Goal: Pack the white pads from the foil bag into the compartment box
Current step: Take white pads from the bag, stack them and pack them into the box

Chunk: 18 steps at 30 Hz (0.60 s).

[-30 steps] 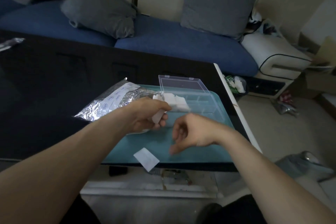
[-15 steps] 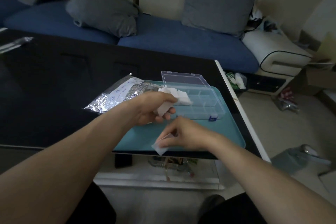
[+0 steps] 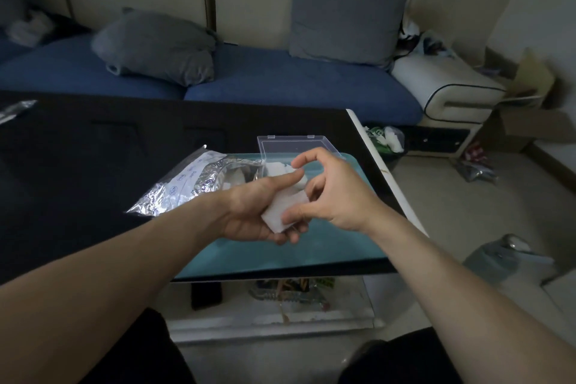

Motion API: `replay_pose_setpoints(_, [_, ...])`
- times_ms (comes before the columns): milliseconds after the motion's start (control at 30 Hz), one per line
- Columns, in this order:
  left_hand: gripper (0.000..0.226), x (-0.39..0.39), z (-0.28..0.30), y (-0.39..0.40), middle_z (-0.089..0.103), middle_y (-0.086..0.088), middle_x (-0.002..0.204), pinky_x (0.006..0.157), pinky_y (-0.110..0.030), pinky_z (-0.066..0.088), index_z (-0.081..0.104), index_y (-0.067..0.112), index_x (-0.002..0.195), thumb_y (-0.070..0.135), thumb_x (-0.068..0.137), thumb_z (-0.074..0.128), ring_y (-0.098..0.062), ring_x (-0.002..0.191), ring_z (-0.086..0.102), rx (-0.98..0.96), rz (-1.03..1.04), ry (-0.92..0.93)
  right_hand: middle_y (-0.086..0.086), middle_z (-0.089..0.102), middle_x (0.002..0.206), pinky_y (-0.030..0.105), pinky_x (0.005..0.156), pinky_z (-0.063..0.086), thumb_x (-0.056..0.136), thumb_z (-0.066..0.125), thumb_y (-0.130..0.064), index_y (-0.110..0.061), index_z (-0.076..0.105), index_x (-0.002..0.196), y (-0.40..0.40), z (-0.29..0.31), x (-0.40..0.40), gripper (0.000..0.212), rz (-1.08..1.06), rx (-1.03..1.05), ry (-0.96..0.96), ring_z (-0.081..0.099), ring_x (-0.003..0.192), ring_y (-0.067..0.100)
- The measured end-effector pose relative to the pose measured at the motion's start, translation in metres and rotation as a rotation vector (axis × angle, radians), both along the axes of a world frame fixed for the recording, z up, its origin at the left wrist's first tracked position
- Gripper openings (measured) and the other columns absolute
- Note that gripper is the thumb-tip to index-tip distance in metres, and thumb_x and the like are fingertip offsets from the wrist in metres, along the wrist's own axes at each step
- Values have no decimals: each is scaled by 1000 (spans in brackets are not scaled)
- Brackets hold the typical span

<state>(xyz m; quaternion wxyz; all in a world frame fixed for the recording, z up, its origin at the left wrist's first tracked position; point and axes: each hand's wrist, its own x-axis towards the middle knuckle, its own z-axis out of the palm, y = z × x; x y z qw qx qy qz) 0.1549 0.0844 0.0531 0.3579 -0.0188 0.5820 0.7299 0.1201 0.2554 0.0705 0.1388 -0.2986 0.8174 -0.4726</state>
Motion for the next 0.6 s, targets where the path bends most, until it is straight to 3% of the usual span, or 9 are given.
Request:
replay_pose_setpoints(167, [46, -3, 4, 8, 50, -10, 66, 40, -19, 38, 55, 15, 93, 58, 98, 39, -18, 48, 53, 16, -44, 27, -2, 65, 66, 24, 56, 51, 54, 100, -20, -30, 49, 115, 1, 1, -3, 80, -84, 123, 98, 60, 54, 4])
replay_pose_setpoints(300, [32, -12, 7, 11, 55, 1, 63, 38, -17, 33, 54, 16, 94, 48, 96, 48, -11, 45, 49, -150, -76, 92, -5, 61, 84, 27, 62, 53, 57, 98, -23, -25, 50, 126, 0, -8, -14, 84, -199, 73, 184, 58, 65, 6])
replay_pose_setpoints(433, [20, -25, 12, 13, 65, -9, 77, 53, -23, 49, 56, 12, 108, 28, 96, 51, -17, 59, 64, -44, 49, 126, -12, 54, 117, 9, 81, 43, 51, 99, -43, -30, 51, 135, 6, -17, -26, 97, -94, 116, 181, 56, 103, -1])
replay_pose_setpoints(600, [22, -30, -7, 18, 68, -13, 85, 68, -32, 51, 64, 13, 103, 20, 82, 66, -23, 71, 68, 77, 124, 102, -12, 62, 117, 11, 84, 45, 55, 99, -34, -24, 63, 126, 2, -26, -36, 80, -38, 121, 271, 58, 106, -2])
